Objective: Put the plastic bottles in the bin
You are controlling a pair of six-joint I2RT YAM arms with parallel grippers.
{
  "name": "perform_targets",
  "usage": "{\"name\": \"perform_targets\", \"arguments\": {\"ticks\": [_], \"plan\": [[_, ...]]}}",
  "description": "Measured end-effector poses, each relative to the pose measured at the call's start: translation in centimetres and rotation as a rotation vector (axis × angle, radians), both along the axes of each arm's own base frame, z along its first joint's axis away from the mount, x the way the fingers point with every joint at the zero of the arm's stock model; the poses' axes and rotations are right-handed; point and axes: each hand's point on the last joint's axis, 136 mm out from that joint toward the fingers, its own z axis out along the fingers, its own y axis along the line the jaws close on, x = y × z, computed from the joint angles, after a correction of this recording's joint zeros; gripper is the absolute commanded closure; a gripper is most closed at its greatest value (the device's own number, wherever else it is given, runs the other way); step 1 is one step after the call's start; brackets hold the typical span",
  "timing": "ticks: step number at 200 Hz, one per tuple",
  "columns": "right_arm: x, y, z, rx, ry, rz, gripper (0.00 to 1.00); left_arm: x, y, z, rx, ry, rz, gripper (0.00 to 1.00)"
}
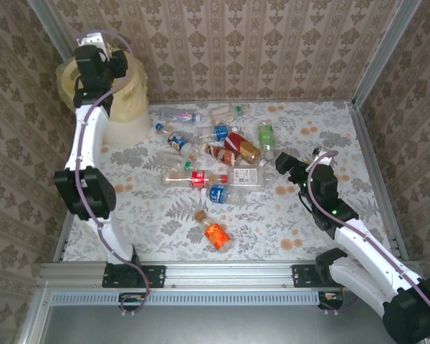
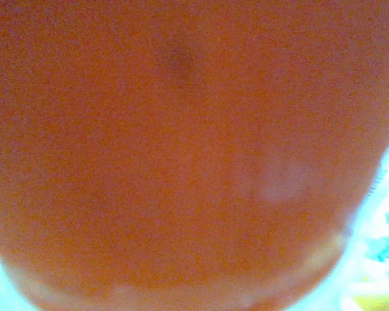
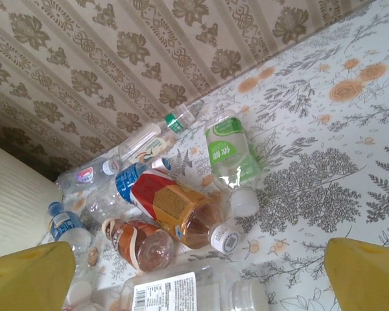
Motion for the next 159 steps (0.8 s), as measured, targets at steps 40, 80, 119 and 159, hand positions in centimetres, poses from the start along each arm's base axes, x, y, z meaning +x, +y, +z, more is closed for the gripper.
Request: {"name": "perform_targets", "arguments": {"ticks": [40, 80, 119, 159], "plan": [[-0.1, 0.2, -0.4, 0.007, 0.016, 0.012, 0.0, 2.6, 2.8, 1.0, 0.0, -0.018, 0.023, 0.41], [-0.3, 0.1, -0.8, 0.02, 0.036, 0.01, 0.0, 3.5, 3.5, -2.2, -0.052, 0.088, -0.01, 0.41], [-0.5, 0.2, -1.1, 0.026, 0.052, 0.018, 0.0, 3.4, 2.0, -6.0, -0.146, 0.205, -0.083, 0.41], [-0.9, 0.8, -1.8, 0.03, 0.086, 0.057, 0.0, 3.0, 0.9, -9.8, -0.262, 0.303, -0.143, 0.41]]}}
